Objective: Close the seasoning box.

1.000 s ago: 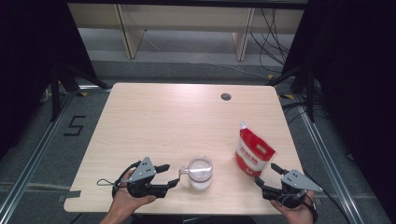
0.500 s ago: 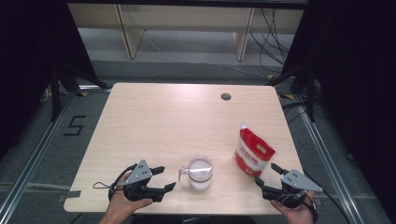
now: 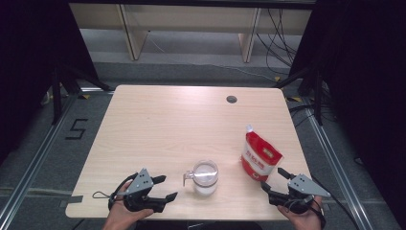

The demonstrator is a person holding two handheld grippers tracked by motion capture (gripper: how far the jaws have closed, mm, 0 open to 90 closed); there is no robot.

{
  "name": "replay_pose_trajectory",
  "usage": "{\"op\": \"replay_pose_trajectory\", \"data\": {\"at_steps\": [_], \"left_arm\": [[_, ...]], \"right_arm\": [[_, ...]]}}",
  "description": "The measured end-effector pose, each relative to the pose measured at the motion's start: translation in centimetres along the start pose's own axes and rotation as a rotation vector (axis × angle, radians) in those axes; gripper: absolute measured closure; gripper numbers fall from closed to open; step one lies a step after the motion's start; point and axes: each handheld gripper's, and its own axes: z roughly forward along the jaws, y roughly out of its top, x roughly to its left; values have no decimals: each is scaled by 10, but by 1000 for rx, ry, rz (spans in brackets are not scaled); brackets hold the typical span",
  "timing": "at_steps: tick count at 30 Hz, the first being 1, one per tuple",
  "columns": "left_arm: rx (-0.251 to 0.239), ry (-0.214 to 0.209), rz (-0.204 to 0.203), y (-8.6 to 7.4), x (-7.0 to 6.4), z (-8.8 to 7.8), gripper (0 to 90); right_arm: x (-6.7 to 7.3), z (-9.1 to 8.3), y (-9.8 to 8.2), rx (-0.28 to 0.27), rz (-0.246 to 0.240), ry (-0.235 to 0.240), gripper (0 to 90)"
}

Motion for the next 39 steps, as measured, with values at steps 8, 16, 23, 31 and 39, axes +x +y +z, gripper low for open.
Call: {"op": "replay_pose_trajectory", "data": {"at_steps": [8,16,23,31,39], "left_arm": [[22,11,3,-8,-2,-4,281],[49,12,36,-16,-4,-5,269],[29,24,-15,-20,-6,-6,253],[29,29,-37,-25,-6,-6,201],[60,31,-6,-25,-6,-5,193]], "right_arm": [[1,-1,1,6,12,1,233],[0,-1,0,10,9,0,232],[-1,-1,-1,15,-11,1,227],[3,-1,-3,41,35,1,219],[8,-7,-7,65,30,14,206]]}}
